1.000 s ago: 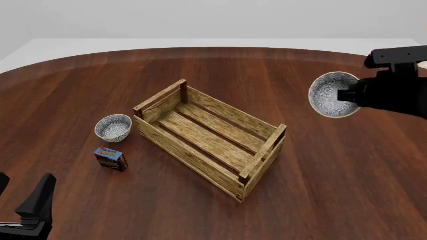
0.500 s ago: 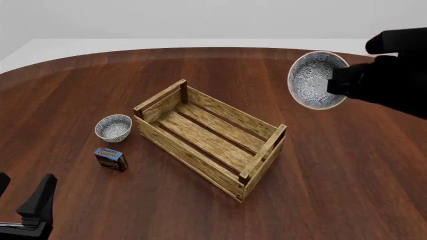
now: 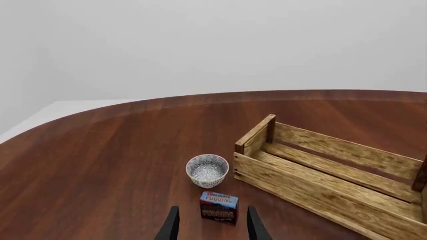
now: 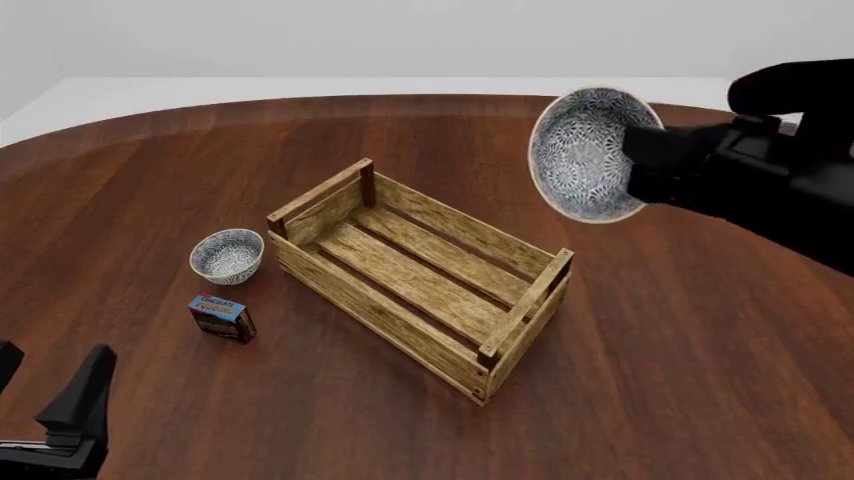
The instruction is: Stack the right bowl on the left bowl and place them in the tray.
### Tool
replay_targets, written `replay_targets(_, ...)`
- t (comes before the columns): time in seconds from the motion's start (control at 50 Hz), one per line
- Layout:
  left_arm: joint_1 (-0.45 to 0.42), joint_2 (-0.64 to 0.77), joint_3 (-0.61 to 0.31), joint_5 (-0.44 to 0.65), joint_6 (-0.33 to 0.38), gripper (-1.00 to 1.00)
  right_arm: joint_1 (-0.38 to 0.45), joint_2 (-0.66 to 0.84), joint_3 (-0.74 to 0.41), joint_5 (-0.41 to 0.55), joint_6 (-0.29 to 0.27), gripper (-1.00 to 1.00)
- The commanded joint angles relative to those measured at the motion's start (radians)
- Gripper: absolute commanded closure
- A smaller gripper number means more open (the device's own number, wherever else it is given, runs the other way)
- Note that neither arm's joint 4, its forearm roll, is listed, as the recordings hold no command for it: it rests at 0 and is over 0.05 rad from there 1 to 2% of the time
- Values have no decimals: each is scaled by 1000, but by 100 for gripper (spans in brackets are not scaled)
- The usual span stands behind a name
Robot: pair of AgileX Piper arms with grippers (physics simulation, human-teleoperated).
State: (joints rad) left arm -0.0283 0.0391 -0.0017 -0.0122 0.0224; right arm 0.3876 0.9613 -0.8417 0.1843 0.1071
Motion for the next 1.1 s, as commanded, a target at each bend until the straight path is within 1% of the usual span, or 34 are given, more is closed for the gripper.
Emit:
replay_targets(0.02,-2,49,0,-48,3,-100,66,-26,29,-59,27,100)
replay_targets(0.12,-9,64,-1,-64,4,-100,92,-36,41,-82,47,100)
replay_targets(0.24,-24,54,-7,-50,-9,-100,121,-65,71,-114,78,100)
replay_targets(0.36,-41,47,-13,-41,-20,-100,139,-53,92,-147,88,100)
replay_targets(0.48,-49,29,-37,-14,-5,-100,153,-45,119,-183,99,100)
replay_targets(0.54,-39,21,-46,-4,34,-100,160,-41,132,-199,98,100)
replay_targets(0.58,-66,22,-63,10,2,-100,166,-30,137,-205,91,100)
replay_targets(0.6,-61,24,-67,10,8,-100,170,-25,134,-205,84,100)
replay_targets(0.64,-65,45,-67,-12,16,-100,178,-27,132,-206,89,100)
replay_targets(0.66,-75,80,-68,-44,15,-100,181,-19,131,-211,84,100)
replay_targets(0.72,-88,111,-79,-69,23,-100,187,-6,131,-220,81,100)
replay_targets(0.78,-112,161,-90,-112,24,-100,196,-2,127,-223,80,100)
replay_targets(0.8,-124,186,-93,-135,40,-100,196,4,125,-225,77,100)
replay_targets(0.88,-163,276,-112,-205,42,-100,200,15,124,-233,73,100)
replay_targets(0.9,-170,279,-121,-209,48,-100,202,17,124,-235,73,100)
replay_targets(0.98,-210,266,-171,-172,30,-100,198,23,124,-240,70,100)
replay_targets(1.0,-222,270,-191,-166,33,-100,190,25,123,-240,62,100)
replay_targets(1.06,-252,296,-212,-182,52,-100,189,30,124,-247,60,100)
replay_targets(1.1,-278,309,-218,-195,78,-100,193,38,126,-251,57,100)
